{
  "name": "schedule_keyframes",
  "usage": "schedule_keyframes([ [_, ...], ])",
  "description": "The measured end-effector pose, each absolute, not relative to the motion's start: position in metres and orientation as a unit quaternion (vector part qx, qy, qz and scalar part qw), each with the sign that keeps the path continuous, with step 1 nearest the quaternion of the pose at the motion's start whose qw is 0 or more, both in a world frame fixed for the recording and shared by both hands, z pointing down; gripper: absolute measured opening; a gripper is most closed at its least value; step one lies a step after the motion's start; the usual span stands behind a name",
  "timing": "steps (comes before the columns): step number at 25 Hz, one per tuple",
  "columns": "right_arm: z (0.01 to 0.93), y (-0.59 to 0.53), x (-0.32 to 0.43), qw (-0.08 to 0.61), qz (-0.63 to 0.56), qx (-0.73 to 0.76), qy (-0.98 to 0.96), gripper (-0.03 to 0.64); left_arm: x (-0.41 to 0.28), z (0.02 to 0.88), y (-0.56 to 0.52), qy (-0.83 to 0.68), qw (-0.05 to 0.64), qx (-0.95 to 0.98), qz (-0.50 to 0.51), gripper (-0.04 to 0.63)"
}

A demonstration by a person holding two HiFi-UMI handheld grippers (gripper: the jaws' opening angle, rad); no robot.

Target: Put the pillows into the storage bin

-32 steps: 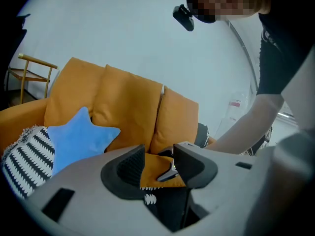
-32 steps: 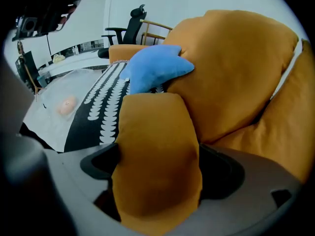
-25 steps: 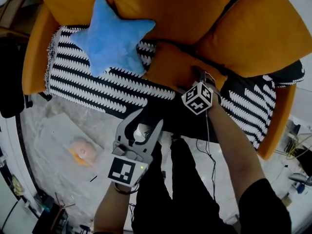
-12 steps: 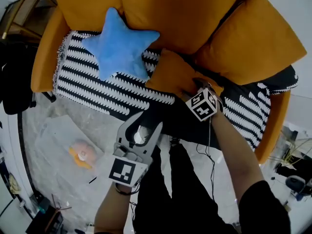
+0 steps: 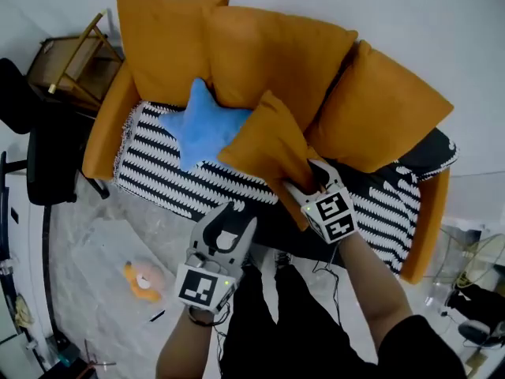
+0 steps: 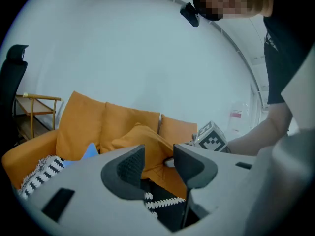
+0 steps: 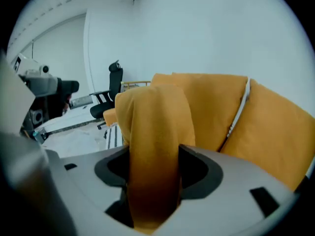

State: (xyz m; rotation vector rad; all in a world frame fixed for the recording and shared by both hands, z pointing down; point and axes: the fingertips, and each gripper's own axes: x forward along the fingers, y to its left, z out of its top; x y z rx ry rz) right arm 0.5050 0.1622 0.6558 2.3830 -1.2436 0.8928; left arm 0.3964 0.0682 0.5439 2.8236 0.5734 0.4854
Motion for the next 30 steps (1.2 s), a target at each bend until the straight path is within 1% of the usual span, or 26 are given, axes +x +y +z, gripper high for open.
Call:
schedule_keyframes([
  [7, 0.5, 0.136, 0.505, 0.111, 0.196, 0.86, -0.459, 0.278, 0.398, 0.45, 0.055, 0.172, 0.082, 0.976, 0.105, 0.17],
  [15, 0.353, 0.127, 0.491, 0.084, 0.078, 0.872, -0.475, 0.281, 0.389, 0.34, 0.04, 0.138, 0.023, 0.99, 0.029, 0.17],
  [21, 0.297, 0.138, 0.475, 0.067, 0.027, 0.872, -0.484, 0.281, 0.374, 0.282, 0.038, 0.114, -0.012, 0.993, -0.019, 0.17],
  [27, 0.278, 0.15, 0.47, 0.063, 0.008, 0.87, -0.488, 0.281, 0.366, 0.266, 0.042, 0.094, -0.021, 0.995, -0.033, 0.167],
  [28, 0.277, 0.151, 0.468, 0.063, 0.007, 0.869, -0.49, 0.281, 0.365, 0.266, 0.044, 0.09, -0.023, 0.995, -0.032, 0.163],
  [30, 0.276, 0.155, 0.464, 0.064, 0.006, 0.867, -0.494, 0.281, 0.36, 0.266, 0.047, 0.08, -0.025, 0.996, -0.031, 0.123],
])
